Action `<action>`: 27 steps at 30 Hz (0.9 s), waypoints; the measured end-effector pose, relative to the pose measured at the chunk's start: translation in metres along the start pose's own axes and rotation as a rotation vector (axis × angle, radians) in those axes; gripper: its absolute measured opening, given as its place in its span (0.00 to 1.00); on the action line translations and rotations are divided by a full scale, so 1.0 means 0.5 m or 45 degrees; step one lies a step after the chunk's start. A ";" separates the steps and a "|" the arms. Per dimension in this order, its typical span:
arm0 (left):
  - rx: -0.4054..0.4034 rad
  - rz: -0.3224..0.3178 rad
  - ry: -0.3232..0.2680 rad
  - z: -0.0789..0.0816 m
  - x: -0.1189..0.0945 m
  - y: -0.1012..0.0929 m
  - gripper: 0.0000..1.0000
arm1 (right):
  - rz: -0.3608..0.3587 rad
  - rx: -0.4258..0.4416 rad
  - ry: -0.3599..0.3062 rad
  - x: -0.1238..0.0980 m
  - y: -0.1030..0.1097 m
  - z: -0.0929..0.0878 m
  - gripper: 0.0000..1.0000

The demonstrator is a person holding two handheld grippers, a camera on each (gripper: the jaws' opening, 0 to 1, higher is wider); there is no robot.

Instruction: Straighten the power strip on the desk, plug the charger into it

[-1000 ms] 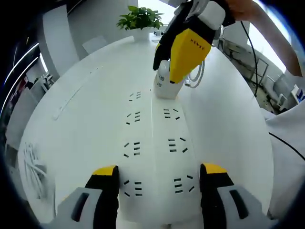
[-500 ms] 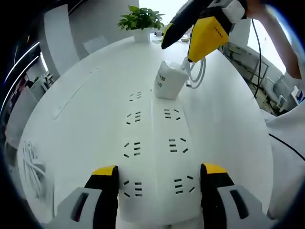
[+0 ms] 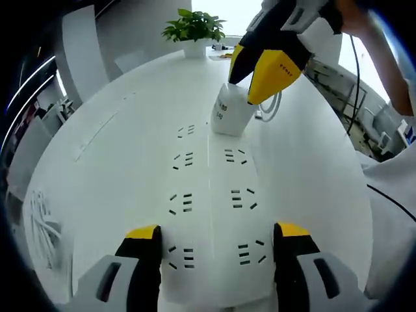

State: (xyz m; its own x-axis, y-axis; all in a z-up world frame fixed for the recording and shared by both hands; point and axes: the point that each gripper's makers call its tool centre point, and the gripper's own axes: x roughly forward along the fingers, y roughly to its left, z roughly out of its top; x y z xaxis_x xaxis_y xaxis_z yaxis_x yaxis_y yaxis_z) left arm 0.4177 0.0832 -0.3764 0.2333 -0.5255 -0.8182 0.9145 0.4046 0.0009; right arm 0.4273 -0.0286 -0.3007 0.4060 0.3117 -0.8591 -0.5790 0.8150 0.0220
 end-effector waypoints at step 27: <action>-0.037 -0.022 -0.019 0.004 0.052 0.130 0.72 | -0.060 0.007 0.047 0.027 -0.010 -0.002 0.23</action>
State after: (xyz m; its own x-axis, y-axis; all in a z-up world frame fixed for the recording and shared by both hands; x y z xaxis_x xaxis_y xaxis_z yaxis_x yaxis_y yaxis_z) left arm 0.4838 0.0945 -0.3965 0.2227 -0.5438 -0.8091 0.9084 0.4170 -0.0303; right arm 0.4349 -0.0290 -0.3130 0.4063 0.2546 -0.8775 -0.5557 0.8312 -0.0161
